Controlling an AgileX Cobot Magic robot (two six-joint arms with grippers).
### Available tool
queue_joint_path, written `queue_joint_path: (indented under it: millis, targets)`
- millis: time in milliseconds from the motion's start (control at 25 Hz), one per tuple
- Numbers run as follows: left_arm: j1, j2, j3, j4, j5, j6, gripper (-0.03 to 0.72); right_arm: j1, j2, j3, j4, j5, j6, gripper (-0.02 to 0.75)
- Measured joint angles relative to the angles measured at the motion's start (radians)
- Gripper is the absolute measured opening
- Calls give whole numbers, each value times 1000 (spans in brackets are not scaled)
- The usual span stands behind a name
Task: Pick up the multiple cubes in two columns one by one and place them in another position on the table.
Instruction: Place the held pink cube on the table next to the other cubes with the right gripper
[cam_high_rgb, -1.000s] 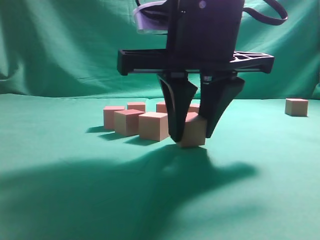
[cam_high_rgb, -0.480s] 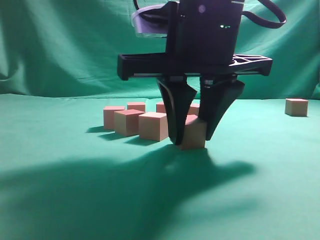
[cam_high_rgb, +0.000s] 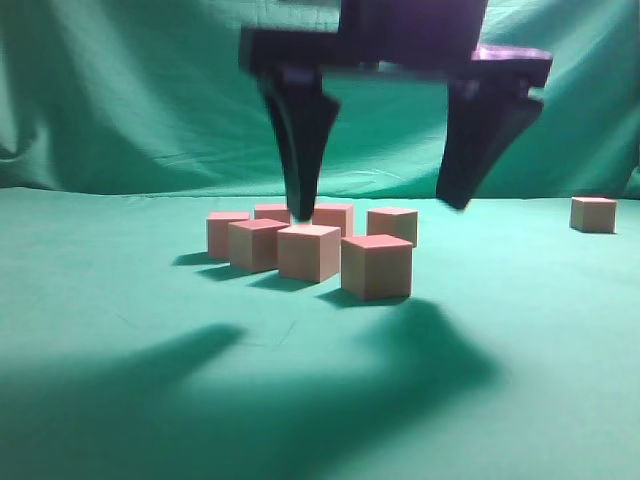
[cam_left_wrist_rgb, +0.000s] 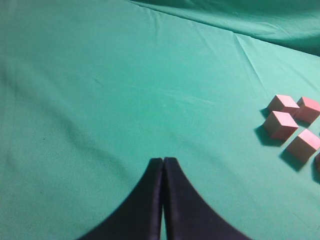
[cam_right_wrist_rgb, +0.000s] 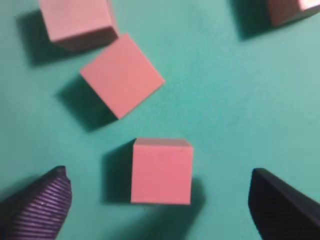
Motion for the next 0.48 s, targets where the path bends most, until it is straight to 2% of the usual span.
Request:
queue_joint_path:
  millis: [40, 80, 240, 280, 400, 440, 480]
  targets:
    - [0, 0, 0, 0, 0, 0, 0, 0, -25, 0, 0, 8, 0, 646]
    - [0, 0, 0, 0, 0, 0, 0, 0, -49, 0, 0, 17, 0, 683]
    - [0, 0, 0, 0, 0, 0, 0, 0, -184, -4, 2, 68, 0, 671]
    - [0, 0, 0, 0, 0, 0, 0, 0, -221, -12, 0, 92, 0, 630]
    - [0, 0, 0, 0, 0, 0, 0, 0, -319, -53, -48, 200, -2, 625]
    - [0, 0, 0, 0, 0, 0, 0, 0, -352, -68, -79, 230, -2, 582]
    - [0, 0, 0, 0, 0, 0, 0, 0, -382, -82, -111, 268, 1, 573]
